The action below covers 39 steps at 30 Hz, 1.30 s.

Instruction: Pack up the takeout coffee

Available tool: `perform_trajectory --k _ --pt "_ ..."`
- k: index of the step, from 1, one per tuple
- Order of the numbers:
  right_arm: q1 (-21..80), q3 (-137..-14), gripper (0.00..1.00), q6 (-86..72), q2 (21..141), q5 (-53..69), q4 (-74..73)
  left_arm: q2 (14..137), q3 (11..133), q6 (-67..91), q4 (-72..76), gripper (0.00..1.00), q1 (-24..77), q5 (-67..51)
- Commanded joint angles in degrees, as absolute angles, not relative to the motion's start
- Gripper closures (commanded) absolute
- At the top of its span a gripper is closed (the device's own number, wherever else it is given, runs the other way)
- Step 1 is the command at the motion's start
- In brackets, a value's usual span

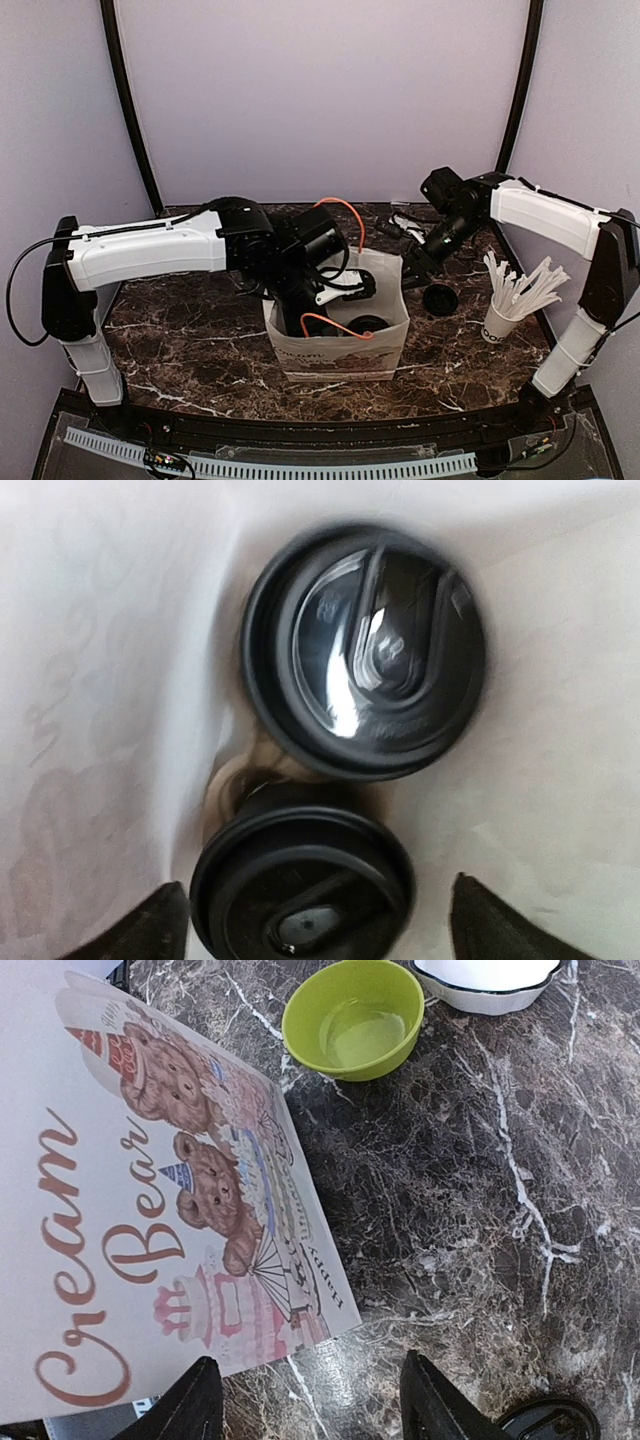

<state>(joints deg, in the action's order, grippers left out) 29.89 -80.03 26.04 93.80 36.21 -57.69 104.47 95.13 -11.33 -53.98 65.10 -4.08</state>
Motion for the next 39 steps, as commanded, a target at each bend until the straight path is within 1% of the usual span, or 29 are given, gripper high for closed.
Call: perform_trajectory --k 1,7,12,17,21,27,32,35,39 --pt "29.5 -82.5 0.39 26.0 93.3 37.0 -59.0 99.1 98.5 -10.5 -54.5 0.02 65.3 -8.7" --pt "28.8 -84.5 0.39 27.1 93.3 36.6 -60.7 98.3 101.8 -11.9 -55.6 0.01 65.3 -3.1" --pt "25.3 -87.8 0.38 28.8 93.5 39.5 -63.0 98.1 104.6 -12.8 -55.3 0.01 64.8 -4.3" --pt "22.1 -93.8 0.38 32.4 93.7 41.7 -69.6 98.1 107.0 -13.1 -55.7 0.01 64.8 -2.6" --pt "18.1 -96.0 0.37 33.8 91.4 42.1 -71.1 97.5 111.2 -13.2 -55.0 0.02 64.8 -0.8" --pt "10.6 -97.1 0.37 34.3 87.0 41.9 -73.1 96.0 115.4 -16.1 -50.6 0.02 64.8 4.0" --pt "4.3 -98.7 0.38 36.1 82.6 39.3 -76.5 95.4 117.9 -19.0 -47.1 0.02 64.8 7.8" --pt "0.8 -98.5 0.39 38.9 80.0 37.6 -79.4 93.2 115.9 -20.8 -42.1 0.01 64.8 10.4" --pt "-7.4 -97.5 0.41 40.9 76.1 34.7 -81.3 90.6 111.9 -20.5 -30.9 0.01 64.8 13.4"
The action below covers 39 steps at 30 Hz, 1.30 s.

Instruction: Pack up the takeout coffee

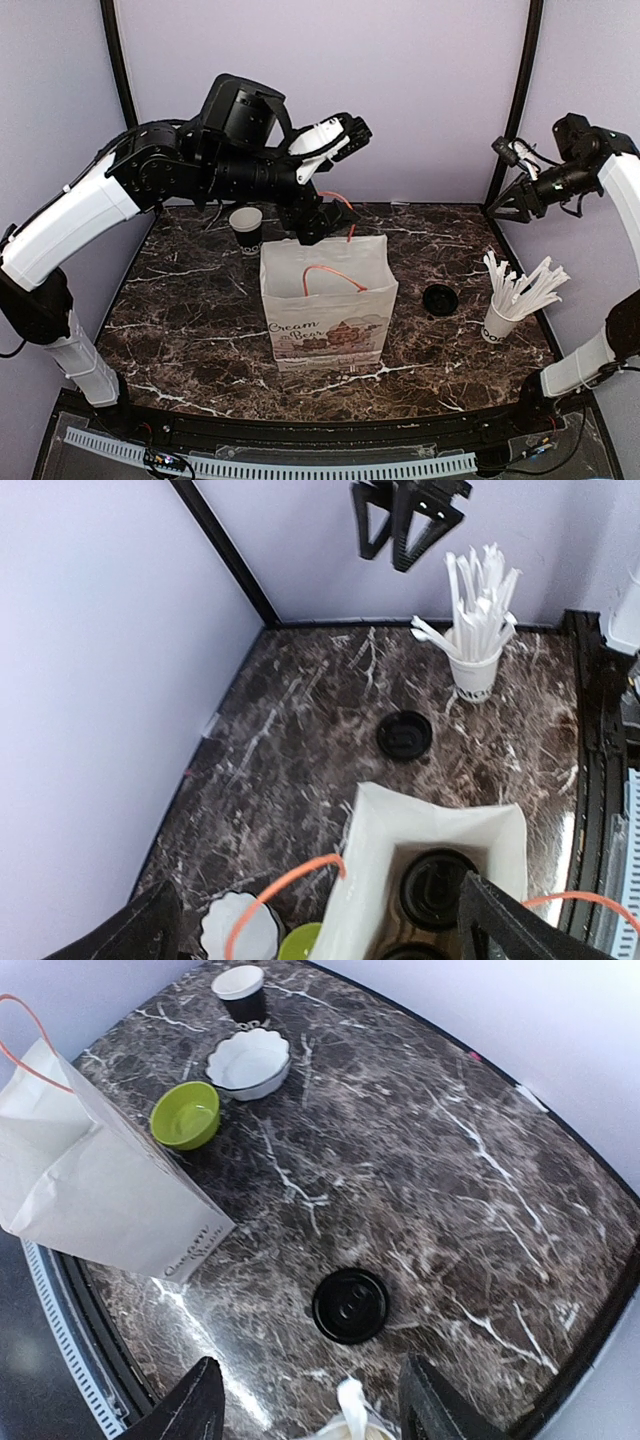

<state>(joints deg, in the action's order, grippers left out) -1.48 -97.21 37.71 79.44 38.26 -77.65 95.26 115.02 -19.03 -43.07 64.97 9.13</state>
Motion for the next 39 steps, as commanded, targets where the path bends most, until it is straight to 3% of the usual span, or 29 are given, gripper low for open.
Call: perform_trajectory --k 1,13,16,22,29,31,34,39 --pt "-9.6 -96.9 0.42 41.1 75.0 33.1 -81.3 90.3 111.2 -20.2 -29.7 0.01 64.8 13.7" --pt "-16.0 -86.1 0.49 43.2 57.4 21.7 -81.5 79.6 87.1 -18.3 -13.8 0.03 64.8 12.5" --pt "-16.0 -76.4 0.53 42.8 52.2 17.5 -81.5 75.6 81.0 -16.5 -11.8 0.04 64.8 11.9" --pt "-16.0 -72.3 0.63 41.0 50.2 14.2 -81.4 71.1 74.9 -15.5 -9.1 0.04 64.8 12.2" --pt "-16.0 -75.7 0.71 38.5 52.9 16.5 -81.3 68.7 73.0 -15.1 -8.5 0.05 64.8 12.3" --pt "-16.0 -76.8 0.7 38.1 53.5 17.6 -81.3 68.4 72.9 -15.1 -8.9 0.05 64.8 12.2" --pt "-16.0 -80.8 0.59 35.9 54.1 18.1 -80.4 67.6 72.6 -15.0 -8.9 0.06 64.8 11.6" --pt "-16.0 -82.1 0.58 34.4 55.0 12.9 -81.5 66.9 71.6 -15.3 -8.5 0.06 64.8 12.1"
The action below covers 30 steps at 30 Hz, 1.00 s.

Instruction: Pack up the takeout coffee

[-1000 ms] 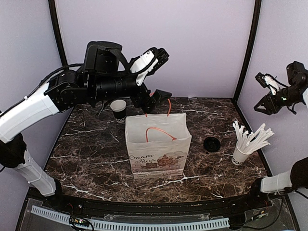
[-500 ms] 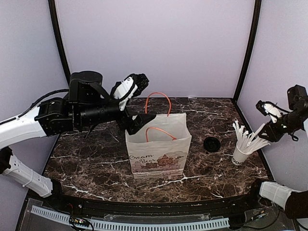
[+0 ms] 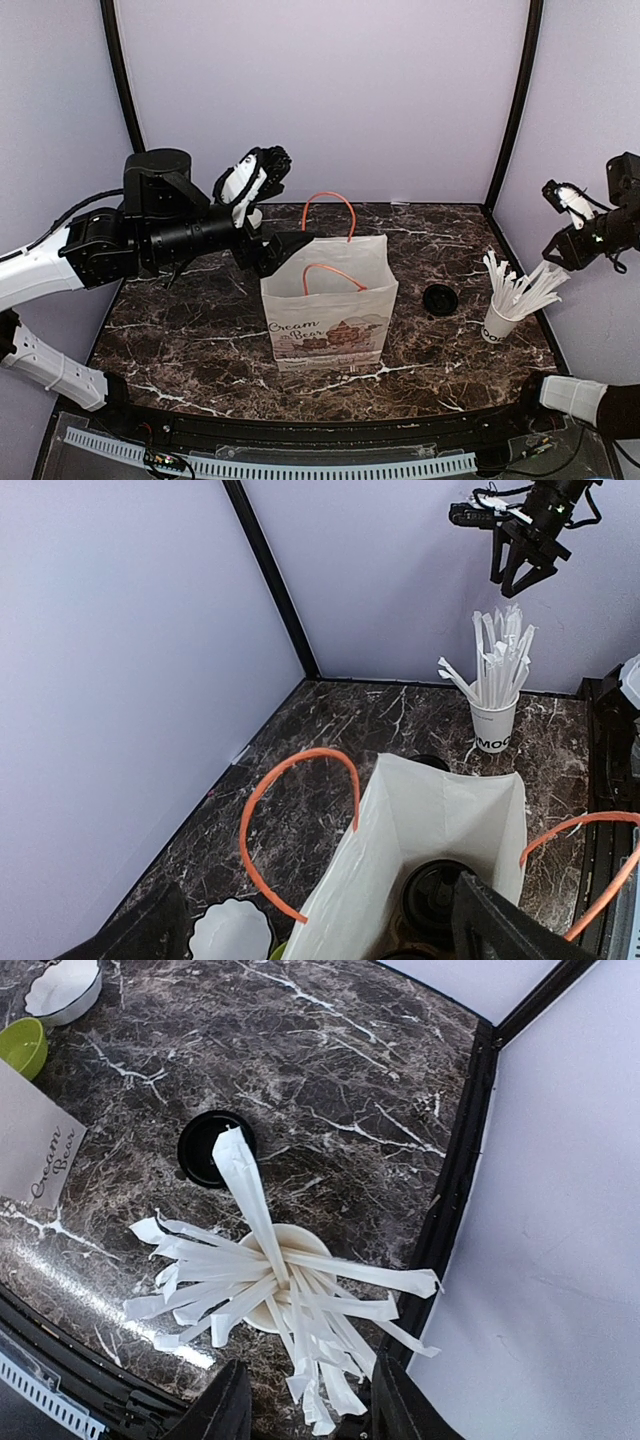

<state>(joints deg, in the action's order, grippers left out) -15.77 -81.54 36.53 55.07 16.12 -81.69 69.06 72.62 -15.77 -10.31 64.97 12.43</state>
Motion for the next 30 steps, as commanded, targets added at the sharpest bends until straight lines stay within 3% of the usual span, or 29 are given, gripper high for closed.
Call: perform_trajectory --k 1,11,20,25,30 --pt "-16.0 -80.7 0.58 34.8 54.5 12.6 -81.4 66.9 71.4 -15.4 -8.5 0.06 64.8 12.1" --pt "-16.0 -73.7 0.59 35.8 52.2 14.8 -81.4 66.9 71.5 -17.0 -9.7 0.05 64.8 14.2" --pt "-15.9 -73.5 0.81 35.5 53.9 15.7 -81.4 67.1 71.2 -16.2 -10.3 0.05 64.8 14.3" --pt "-15.9 -75.1 0.99 35.0 54.0 16.0 -81.3 67.2 71.2 -16.1 -10.4 0.05 64.8 14.3" --pt "-15.9 -79.3 1.0 34.5 54.1 17.4 -81.3 67.5 71.5 -16.0 -10.7 0.05 64.8 14.0"
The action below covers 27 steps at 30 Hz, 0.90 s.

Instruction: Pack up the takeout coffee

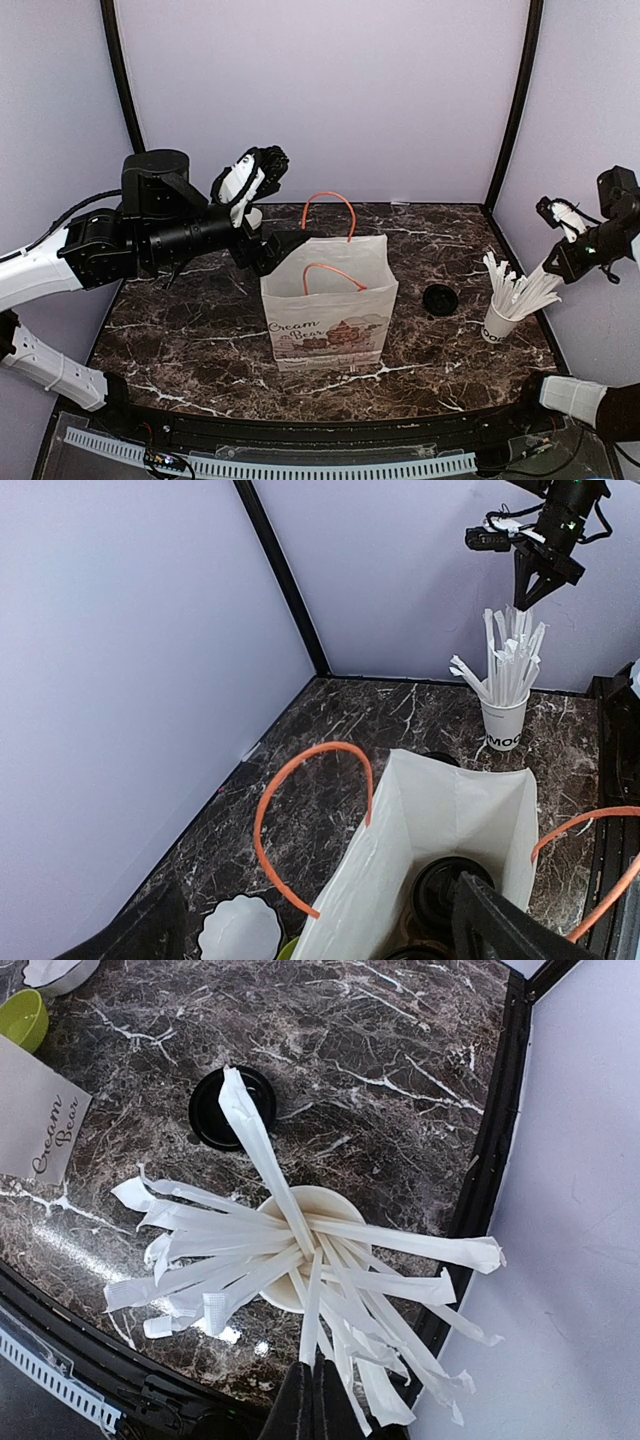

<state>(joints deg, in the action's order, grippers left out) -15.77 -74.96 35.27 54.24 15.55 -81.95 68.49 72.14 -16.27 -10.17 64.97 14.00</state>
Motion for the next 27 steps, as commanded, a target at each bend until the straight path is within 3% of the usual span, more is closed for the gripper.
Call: perform_trajectory --k 1,11,17,22,27 --pt "-16.0 -80.9 1.0 34.4 54.2 17.9 -81.4 67.6 71.5 -16.0 -10.8 0.05 64.8 14.0" --pt "-16.0 -109.9 1.0 32.3 61.4 26.9 -81.4 66.6 73.3 -16.0 -12.7 0.05 64.8 15.8" --pt "-15.9 -126.8 1.0 32.2 67.0 43.2 -81.4 65.1 74.6 -16.6 -13.1 0.06 64.8 22.0" --pt "-15.9 -127.7 1.0 33.4 69.3 59.5 -81.3 64.3 73.7 -20.2 -10.1 0.05 64.7 35.7" --pt "-9.2 -119.6 1.0 36.0 69.3 65.1 -81.3 64.1 74.0 -21.2 -7.8 0.04 62.9 44.9"
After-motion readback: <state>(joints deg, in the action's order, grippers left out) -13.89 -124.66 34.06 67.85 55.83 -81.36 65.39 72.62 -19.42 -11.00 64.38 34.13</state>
